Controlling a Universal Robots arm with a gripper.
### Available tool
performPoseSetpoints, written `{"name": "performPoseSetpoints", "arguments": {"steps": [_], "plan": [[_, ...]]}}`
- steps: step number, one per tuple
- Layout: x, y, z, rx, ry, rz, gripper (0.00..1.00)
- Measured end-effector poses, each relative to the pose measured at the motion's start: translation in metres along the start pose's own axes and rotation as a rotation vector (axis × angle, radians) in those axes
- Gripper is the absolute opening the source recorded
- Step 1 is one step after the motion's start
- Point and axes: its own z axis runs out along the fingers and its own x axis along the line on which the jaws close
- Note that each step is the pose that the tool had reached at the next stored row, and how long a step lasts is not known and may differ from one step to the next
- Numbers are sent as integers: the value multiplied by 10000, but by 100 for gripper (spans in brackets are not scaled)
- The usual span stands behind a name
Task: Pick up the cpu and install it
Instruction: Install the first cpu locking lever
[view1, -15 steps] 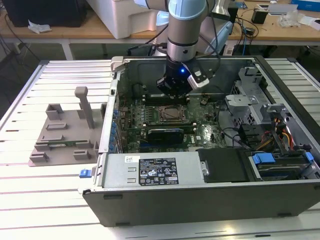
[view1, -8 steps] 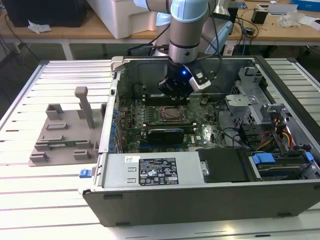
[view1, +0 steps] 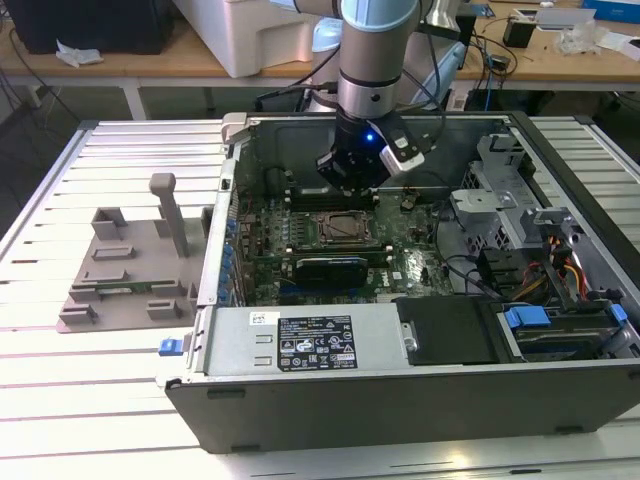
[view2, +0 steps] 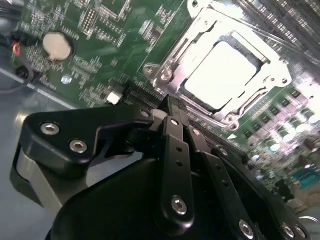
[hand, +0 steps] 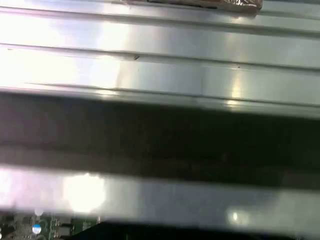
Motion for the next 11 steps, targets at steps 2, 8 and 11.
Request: {"name": "performPoseSetpoints", "arguments": {"steps": [2, 8, 11], "plan": [[14, -56, -3, 169, 2, -1, 11], [31, -208, -11, 332, 12, -3, 11], [32, -211, -81, 333, 12, -1, 11]]}}
